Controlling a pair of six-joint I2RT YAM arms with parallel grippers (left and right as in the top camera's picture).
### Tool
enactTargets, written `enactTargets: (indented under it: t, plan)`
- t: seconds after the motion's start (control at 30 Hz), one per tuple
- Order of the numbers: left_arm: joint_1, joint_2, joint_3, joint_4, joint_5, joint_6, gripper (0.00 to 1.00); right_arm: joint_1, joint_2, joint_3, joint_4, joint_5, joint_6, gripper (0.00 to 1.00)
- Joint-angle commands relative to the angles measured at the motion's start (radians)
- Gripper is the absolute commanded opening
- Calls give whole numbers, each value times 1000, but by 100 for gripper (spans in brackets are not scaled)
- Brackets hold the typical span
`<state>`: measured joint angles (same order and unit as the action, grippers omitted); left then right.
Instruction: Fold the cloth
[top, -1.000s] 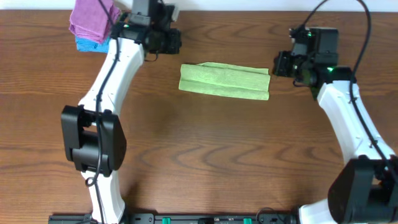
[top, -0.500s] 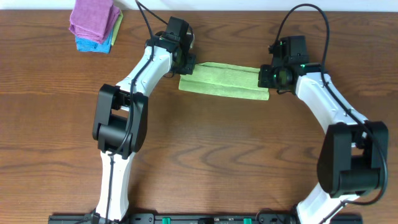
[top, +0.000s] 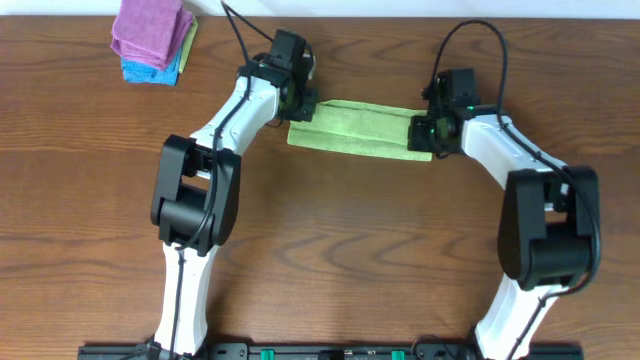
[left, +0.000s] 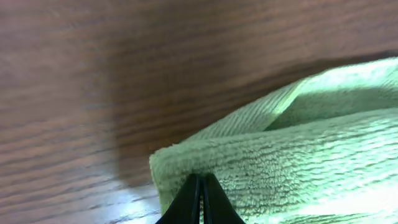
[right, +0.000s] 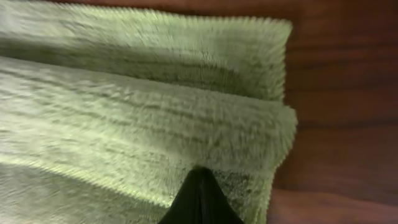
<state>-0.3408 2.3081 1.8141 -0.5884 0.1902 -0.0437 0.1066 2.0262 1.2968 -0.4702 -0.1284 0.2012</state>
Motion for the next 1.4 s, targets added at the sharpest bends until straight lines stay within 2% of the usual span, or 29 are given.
enactTargets:
  t: [0.0, 0.17, 0.5, 0.63, 0.87, 0.93, 0.97, 1.03, 1.07, 1.2, 1.37]
  plan:
    - [-3, 28, -50, 6, -18, 13, 6, 15, 28, -3, 2, 9, 11, 1]
    - [-6, 28, -109, -2, -18, 13, 6, 14, 31, -3, -13, 9, 11, 1]
    - [-8, 28, -113, -215, -13, -78, 6, 11, 31, -3, -28, 49, -61, 1]
    - [-8, 28, -113, -232, -14, -92, 6, 11, 31, -3, -29, 48, -61, 1]
    - [-8, 28, -113, -218, -14, -96, 6, 6, -42, 36, -100, -128, -60, 2]
    - [-8, 28, -113, -218, -14, -95, 6, -10, -104, 60, -137, -132, -61, 43]
    - [-8, 28, -113, -218, -14, -95, 6, -19, -132, 69, -154, -130, -66, 57]
    - [-8, 28, -113, -218, -14, -95, 6, -65, -212, 89, -200, -134, -108, 70]
    - [-8, 28, -113, -218, -14, -96, 6, -100, -254, 90, -219, -146, -134, 74]
    - [-8, 28, -113, -216, -14, -96, 6, -285, -336, 89, -294, -341, -253, 75]
    - [-8, 28, -113, -210, -14, -96, 6, -547, -274, 4, -249, -856, -348, 79]
